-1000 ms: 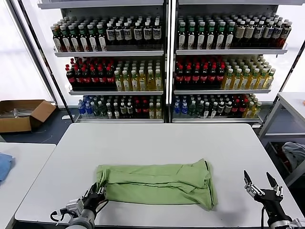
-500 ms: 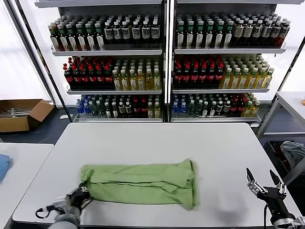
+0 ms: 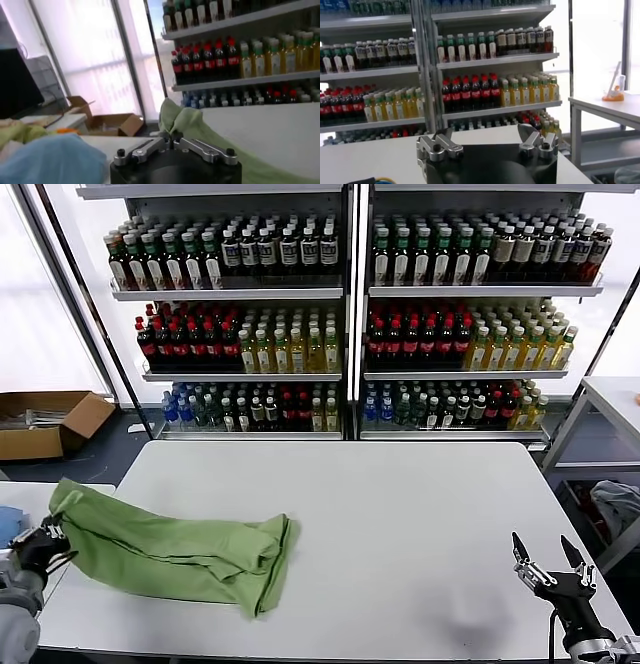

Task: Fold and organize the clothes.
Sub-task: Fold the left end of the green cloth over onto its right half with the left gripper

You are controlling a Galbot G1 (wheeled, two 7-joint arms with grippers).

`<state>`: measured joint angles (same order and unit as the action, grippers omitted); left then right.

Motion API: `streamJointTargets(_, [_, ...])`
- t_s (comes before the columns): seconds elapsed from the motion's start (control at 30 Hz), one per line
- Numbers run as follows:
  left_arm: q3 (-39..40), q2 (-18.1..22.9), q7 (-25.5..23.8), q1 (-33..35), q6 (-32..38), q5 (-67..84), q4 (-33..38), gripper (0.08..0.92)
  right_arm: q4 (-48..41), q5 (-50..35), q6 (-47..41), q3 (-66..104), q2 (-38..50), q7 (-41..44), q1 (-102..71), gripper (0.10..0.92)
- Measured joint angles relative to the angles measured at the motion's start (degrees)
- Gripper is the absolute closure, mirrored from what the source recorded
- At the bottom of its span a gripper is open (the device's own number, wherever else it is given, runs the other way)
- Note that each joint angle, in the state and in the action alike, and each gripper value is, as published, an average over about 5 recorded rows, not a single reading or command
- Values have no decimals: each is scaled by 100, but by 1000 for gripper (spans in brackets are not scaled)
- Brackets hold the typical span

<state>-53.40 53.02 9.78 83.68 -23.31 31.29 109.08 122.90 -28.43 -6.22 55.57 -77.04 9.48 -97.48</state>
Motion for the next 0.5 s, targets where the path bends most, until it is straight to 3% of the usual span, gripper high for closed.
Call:
streamJointTargets(0.23, [147, -86, -163, -30, -119, -30, 617, 909, 11, -8, 29, 45, -48, 32, -77, 203])
streamJointTargets(0.5, [1115, 47, -198, -28, -144, -438, 1301, 909, 13, 46, 38, 16, -115, 53, -115, 203])
